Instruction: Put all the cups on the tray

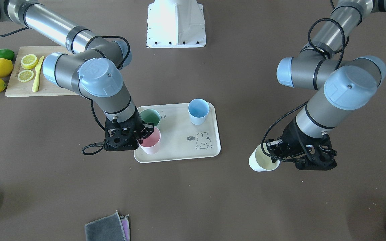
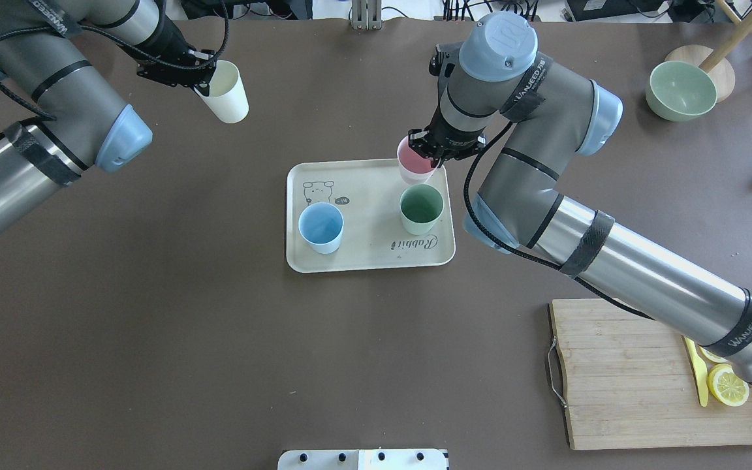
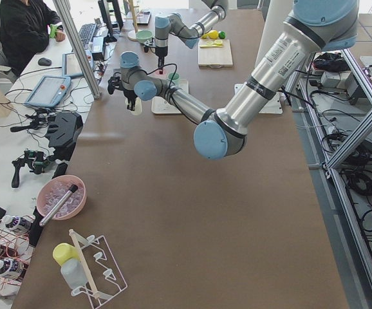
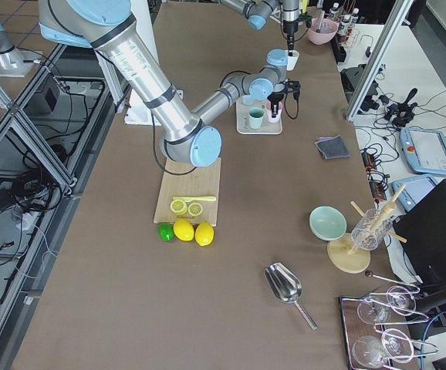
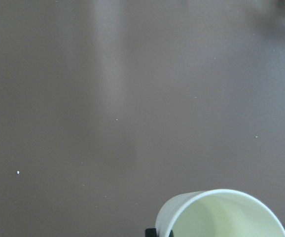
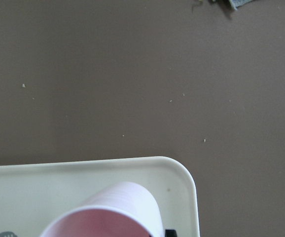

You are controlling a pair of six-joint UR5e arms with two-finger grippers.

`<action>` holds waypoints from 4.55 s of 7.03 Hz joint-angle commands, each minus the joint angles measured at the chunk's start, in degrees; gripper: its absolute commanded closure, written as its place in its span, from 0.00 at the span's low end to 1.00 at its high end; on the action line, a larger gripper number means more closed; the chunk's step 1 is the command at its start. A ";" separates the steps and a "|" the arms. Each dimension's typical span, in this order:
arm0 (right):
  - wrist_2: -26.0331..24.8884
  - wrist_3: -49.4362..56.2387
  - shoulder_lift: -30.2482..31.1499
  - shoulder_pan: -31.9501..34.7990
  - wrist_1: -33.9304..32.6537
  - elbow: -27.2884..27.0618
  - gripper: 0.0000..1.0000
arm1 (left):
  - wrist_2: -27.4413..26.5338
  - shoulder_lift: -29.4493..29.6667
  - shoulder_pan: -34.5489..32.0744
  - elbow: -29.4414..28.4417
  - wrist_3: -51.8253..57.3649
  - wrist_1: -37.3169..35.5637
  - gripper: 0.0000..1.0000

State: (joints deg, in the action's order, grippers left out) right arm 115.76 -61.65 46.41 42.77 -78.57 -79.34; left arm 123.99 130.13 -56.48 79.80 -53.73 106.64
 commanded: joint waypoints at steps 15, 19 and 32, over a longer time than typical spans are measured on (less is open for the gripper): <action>12.73 4.96 -0.27 13.92 -5.72 -1.87 0.00 | -16.50 3.73 19.56 2.21 -16.31 -0.91 1.00; 12.82 5.57 1.66 14.36 -5.72 -2.92 0.00 | -17.64 3.73 18.35 3.34 -16.14 -1.35 0.03; 9.03 16.99 29.53 25.51 0.26 -22.18 0.00 | -7.01 -31.66 -8.81 24.45 10.67 10.04 0.02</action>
State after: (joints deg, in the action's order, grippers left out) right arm 124.12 -45.52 76.42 66.96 -79.34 -102.52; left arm 116.89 102.35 -63.91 104.48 -43.31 112.07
